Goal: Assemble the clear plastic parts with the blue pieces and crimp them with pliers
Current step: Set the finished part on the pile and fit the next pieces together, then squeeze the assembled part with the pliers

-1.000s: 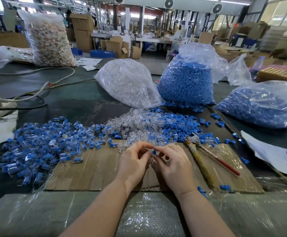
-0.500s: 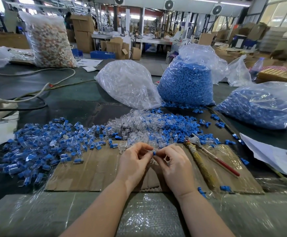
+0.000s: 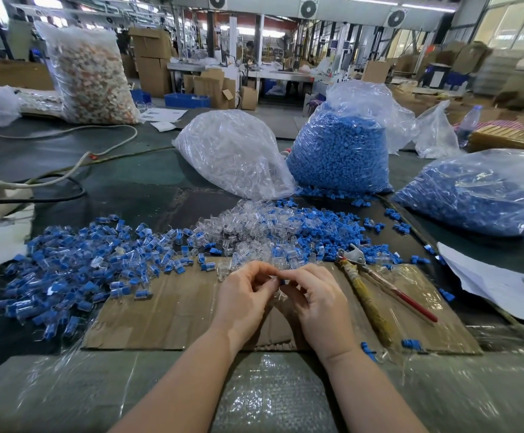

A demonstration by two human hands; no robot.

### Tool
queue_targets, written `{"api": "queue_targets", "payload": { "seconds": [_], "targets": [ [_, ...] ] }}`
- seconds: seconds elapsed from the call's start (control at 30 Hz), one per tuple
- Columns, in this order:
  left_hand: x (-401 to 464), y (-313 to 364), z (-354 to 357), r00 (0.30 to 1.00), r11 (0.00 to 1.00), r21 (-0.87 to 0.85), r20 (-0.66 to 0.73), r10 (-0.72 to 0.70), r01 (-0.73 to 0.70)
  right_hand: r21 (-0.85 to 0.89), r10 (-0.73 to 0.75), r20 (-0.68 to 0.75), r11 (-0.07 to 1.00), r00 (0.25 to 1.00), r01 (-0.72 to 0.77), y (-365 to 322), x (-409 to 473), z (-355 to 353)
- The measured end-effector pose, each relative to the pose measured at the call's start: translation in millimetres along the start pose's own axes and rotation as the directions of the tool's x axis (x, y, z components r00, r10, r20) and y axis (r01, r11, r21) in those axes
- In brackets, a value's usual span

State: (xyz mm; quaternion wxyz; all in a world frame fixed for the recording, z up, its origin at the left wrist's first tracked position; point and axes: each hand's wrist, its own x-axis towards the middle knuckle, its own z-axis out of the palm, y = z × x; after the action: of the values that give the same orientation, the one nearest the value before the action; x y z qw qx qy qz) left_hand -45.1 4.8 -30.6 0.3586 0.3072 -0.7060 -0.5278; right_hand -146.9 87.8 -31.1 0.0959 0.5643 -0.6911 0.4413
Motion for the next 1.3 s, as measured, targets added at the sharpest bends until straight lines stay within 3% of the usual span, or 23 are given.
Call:
{"api": "queue_targets", "payload": {
  "seconds": [0.37,0.5,0.6,0.7,0.77,0.8,1.0,1.1,1.2,1.3],
  "targets": [
    [-0.5,1.8,0.4,1.000,1.000,0.001,0.006,-0.013,0.013,-0.053,0.011,0.018,0.999,1.000,-0.010,1.3,0.5,-1.1],
    [0.8,-1.1,-0.1,0.999,1.000,-0.008,-0.038,-0.016,0.016,-0.241,0.229,-0.036,0.943,0.973,-0.231,4.7,4.4,-7.7],
    [1.3,-2.7,0.0,0.998,0.998,-0.039,-0.039,-0.043,0.041,-0.567,0.505,-0.066,0.691,0.861,-0.449,15.6,8.8,-23.3],
    [1.4,-3.1,-0.5,0.998,0.997,-0.059,-0.032,-0.049,0.047,-0.758,0.758,-0.046,0.398,0.651,-0.517,26.9,11.2,-43.1],
    [1.0,-2.5,-0.5,0.998,0.997,-0.061,-0.036,-0.042,0.040,-0.758,0.845,-0.018,0.338,0.535,-0.558,32.1,11.8,-51.8],
    [0.8,-2.1,-0.7,0.998,0.997,-0.066,-0.039,-0.041,0.038,-0.755,0.858,-0.008,0.332,0.514,-0.565,33.1,12.5,-53.6],
    [1.5,-1.5,-3.1,0.998,0.990,-0.127,-0.028,-0.065,0.060,-0.783,0.755,-0.017,0.398,0.655,-0.479,24.6,16.7,-51.4],
    [2.4,-1.6,-4.2,0.995,0.975,-0.205,-0.039,-0.092,0.082,-0.708,0.660,0.070,0.562,0.748,-0.429,14.7,19.5,-54.1],
    [3.7,-2.7,-6.2,0.991,0.956,-0.271,-0.052,-0.126,0.108,-0.396,0.573,0.308,0.803,0.760,-0.445,-4.3,22.3,-55.2],
    [5.9,-2.7,-7.9,0.985,0.925,-0.354,-0.054,-0.167,0.137,-0.092,0.529,0.486,0.822,0.695,-0.561,-26.0,22.0,-57.9]
  ]
}}
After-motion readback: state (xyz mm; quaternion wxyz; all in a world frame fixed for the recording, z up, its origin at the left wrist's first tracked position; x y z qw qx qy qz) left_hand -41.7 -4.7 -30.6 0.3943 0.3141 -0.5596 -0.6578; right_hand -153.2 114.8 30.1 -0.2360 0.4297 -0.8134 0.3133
